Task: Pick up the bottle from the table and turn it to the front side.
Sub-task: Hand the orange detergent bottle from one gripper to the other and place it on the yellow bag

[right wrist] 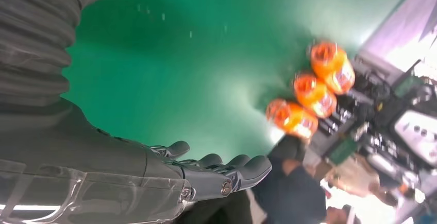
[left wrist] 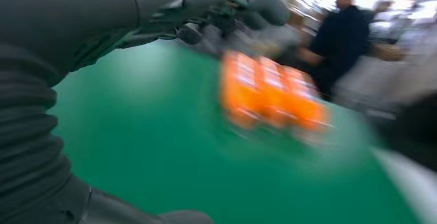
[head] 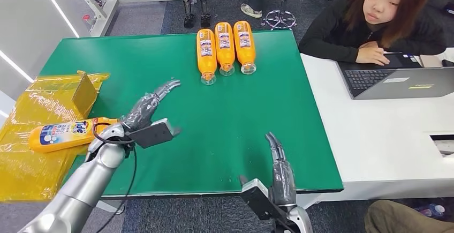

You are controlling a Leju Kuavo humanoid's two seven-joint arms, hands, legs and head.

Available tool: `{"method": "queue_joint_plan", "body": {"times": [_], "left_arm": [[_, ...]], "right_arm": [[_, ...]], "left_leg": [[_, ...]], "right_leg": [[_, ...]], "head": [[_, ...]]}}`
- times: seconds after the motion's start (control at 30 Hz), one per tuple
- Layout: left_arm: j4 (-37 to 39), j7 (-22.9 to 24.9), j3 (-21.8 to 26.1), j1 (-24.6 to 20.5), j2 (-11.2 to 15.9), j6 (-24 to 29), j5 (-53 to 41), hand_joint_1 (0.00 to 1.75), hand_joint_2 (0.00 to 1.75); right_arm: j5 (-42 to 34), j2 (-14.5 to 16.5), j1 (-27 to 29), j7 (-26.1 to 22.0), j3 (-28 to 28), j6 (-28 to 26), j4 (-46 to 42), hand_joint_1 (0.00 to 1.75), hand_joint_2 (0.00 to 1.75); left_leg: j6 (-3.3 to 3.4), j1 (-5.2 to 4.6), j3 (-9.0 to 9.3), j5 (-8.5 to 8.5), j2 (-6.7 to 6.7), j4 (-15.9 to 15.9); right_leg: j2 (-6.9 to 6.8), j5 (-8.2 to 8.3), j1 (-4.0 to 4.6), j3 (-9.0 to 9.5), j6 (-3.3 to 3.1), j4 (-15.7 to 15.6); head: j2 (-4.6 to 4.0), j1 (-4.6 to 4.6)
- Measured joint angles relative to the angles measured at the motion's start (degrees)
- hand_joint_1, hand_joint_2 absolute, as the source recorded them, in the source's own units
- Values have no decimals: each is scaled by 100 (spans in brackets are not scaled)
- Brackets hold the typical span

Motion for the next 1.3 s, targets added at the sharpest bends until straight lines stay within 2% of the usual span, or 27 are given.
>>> {"method": "queue_joint_plan", "body": {"times": [0.1, 0.3, 0.43, 0.77, 0.93, 1.1, 1.2, 1.3], "left_arm": [[-559, -206, -4, 310, -153, -596, 921, 0, 175], [-1220, -252, -18, 676, -326, -1274, 1769, 0, 175], [-1524, -300, -28, 911, -440, -1693, 2294, 0, 175], [-1827, -411, -31, 1338, -600, -1929, 2907, 0, 175], [-1925, -383, -24, 1546, -693, -2109, 3257, 0, 175], [-2037, -400, -23, 1735, -781, -2172, 3370, 0, 175], [-2131, -462, -23, 1829, -840, -2240, 3357, 0, 175], [-2271, -486, -23, 1888, -906, -2246, 3285, 0, 175]], "right_arm": [[102, -63, 139, 68, -201, -79, -284, 0, 175], [272, -178, 447, 126, -574, -186, -791, 0, 175], [473, -191, 716, -53, -983, -217, -1192, 0, 175], [930, -191, 1215, -122, -1895, -221, -2314, 0, 175], [950, -281, 1536, -310, -2269, -222, -2944, 0, 175], [502, -534, 1837, -405, -2474, -202, -3549, 0, 175], [-59, -816, 1884, -311, -2371, -45, -3730, 0, 175], [-315, -972, 1819, -301, -2185, 71, -3755, 0, 175]], "left_leg": [[2, 0, -1, -3, 1, 0], [3, 1, 1, -4, -1, 0], [3, 1, 1, -4, -1, -1], [5, 0, 1, -6, 0, -1], [6, 0, 0, -6, -3, -1], [12, 0, -2, -10, -2, -1], [13, 0, -3, -11, -1, -1], [13, 0, -2, -11, -3, 0]], "right_leg": [[0, -1, 0, 0, 1, -1], [-3, -1, 1, 0, 1, -1], [-3, -1, 1, 0, 0, -1], [-3, -2, 0, 1, 2, -1], [-7, -2, 0, 2, 2, -1], [-7, -3, 0, 2, 2, -1], [-5, -3, 0, 3, 3, -2], [-9, -3, -1, 4, 3, -2]], "head": [[0, 1], [0, -1], [0, -1], [0, -1], [0, -1], [0, -2], [0, -1], [0, -1]]}}
